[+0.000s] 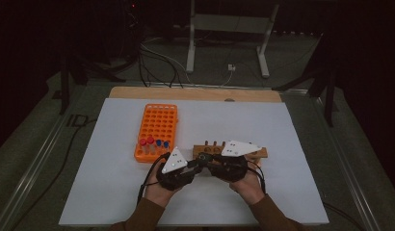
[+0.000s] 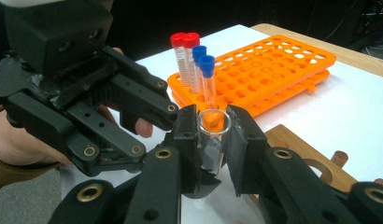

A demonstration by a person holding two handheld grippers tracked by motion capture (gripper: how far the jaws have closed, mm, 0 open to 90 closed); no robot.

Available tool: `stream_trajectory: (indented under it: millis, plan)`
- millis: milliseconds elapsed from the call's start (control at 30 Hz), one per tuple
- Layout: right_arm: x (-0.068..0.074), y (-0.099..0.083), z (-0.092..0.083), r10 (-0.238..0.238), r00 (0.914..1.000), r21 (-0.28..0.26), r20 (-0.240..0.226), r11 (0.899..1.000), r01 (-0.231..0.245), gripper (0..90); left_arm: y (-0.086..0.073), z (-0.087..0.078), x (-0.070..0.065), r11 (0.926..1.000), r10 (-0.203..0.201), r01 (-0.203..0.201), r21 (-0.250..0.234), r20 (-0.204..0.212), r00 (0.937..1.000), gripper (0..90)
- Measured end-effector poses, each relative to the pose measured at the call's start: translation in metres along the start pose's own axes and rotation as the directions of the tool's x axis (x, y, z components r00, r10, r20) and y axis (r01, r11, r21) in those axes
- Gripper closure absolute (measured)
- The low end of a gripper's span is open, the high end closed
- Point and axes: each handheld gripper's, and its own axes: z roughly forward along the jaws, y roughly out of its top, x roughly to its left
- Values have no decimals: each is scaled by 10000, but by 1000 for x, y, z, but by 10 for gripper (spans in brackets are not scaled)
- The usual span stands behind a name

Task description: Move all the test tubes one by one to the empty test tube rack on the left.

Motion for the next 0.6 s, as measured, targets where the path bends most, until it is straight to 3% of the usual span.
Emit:
stream_trajectory:
  millis: [267, 367, 600]
  plan:
    - [-7, 1, -5, 328, 9994, -229, 59, 9992, -326, 443, -3, -6, 10, 9996, -269, 270, 18, -463, 9986, 763]
    - [-9, 1, -8, 357, 9983, -206, 467, 9992, -347, 327, -5, -10, 14, 9993, -362, 363, -8, -599, 9975, 763]
    - [-19, -4, -17, 521, 9897, -182, 1332, 9986, -502, 171, -6, -17, 19, 9989, -467, 461, -91, -818, 9956, 763]
